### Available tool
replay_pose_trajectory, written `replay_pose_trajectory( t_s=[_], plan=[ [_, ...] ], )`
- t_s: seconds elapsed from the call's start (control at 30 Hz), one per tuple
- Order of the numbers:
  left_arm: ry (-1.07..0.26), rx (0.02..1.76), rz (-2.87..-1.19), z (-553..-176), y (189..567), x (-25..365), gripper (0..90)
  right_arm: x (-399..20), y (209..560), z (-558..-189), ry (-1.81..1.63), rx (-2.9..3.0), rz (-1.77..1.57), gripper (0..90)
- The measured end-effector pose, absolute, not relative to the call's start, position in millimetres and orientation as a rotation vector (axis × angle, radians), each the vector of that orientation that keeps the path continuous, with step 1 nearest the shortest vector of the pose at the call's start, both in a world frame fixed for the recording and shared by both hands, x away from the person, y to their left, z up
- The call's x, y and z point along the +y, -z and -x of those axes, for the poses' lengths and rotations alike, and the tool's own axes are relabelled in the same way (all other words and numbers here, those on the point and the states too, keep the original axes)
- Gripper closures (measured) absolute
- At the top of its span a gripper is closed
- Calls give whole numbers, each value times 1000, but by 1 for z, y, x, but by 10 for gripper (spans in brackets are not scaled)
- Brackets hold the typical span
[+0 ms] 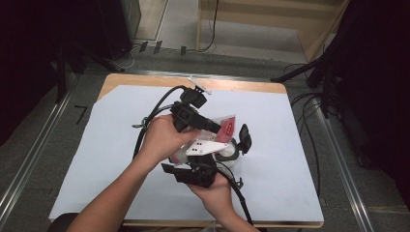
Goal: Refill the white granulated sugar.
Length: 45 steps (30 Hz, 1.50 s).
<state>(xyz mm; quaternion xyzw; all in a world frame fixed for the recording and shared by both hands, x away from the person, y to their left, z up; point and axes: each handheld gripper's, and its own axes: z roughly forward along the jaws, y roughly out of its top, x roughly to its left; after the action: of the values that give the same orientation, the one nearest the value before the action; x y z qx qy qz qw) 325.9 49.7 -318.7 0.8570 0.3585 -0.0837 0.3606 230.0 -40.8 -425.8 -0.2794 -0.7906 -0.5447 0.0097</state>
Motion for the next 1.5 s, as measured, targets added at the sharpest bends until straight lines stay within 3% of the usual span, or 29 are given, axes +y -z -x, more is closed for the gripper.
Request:
replay_pose_trajectory(
  t_s=[0.57, 1.5],
  plan=[
    [312, 977, -2157, -334, 323, 58, 799, -40, 423, -229, 1687, -2516, 856, 645],
    [268, 975, -2189, -329, 320, 56, 792, -38, 424, -230, 1667, -2544, 834, 641]
  ],
)
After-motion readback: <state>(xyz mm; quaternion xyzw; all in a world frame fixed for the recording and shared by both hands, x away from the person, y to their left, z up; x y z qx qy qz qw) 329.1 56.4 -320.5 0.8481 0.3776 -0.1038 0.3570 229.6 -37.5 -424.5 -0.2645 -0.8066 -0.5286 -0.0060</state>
